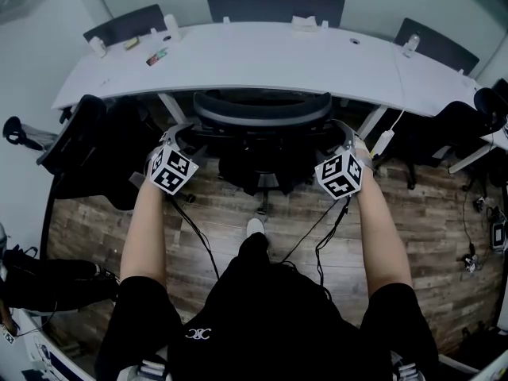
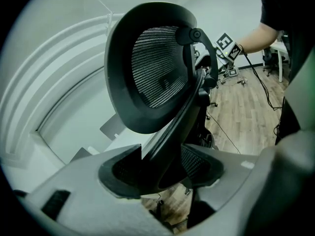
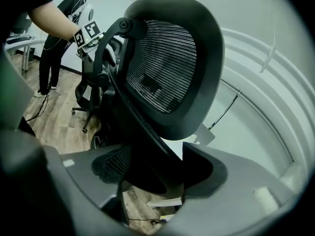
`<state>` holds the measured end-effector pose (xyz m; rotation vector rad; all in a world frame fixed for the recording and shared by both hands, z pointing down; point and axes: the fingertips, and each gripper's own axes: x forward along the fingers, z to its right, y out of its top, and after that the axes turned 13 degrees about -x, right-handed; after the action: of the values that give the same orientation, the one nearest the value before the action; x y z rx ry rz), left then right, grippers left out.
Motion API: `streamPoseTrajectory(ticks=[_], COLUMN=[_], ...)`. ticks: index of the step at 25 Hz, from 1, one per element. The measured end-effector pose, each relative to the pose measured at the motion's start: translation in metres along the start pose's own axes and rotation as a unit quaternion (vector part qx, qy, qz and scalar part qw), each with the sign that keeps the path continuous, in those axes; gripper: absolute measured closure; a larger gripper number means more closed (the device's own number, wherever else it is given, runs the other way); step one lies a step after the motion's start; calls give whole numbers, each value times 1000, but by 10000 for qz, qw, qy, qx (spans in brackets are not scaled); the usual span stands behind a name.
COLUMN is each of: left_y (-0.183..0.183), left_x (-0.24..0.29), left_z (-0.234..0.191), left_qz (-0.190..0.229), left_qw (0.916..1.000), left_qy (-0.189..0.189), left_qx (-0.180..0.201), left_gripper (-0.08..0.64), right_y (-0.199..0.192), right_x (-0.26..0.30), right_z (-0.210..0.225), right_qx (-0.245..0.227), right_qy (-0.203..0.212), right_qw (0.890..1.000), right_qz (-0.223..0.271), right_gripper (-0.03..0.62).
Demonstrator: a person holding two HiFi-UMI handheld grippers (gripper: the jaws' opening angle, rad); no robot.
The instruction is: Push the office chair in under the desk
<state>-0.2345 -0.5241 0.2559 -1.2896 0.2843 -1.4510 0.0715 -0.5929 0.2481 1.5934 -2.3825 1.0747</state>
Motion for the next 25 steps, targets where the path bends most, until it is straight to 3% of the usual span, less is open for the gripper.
streamPoseTrajectory(ticks=[10, 25], left_y=[17, 29], left_x=[28, 90], left_z=[-21, -97], left_qz=[426, 393], left_qw=[9988, 9987], left_qy=[-111, -132], left_qx=[-237, -298], left_gripper=[314, 314], right_y=[-6, 12], right_x=[39, 124], right_z=[26, 68], right_qx=[41, 59], right_qy=[-2, -8], right_qw=[9998, 9995], right_qz=[-193, -300], right_gripper=[265, 262])
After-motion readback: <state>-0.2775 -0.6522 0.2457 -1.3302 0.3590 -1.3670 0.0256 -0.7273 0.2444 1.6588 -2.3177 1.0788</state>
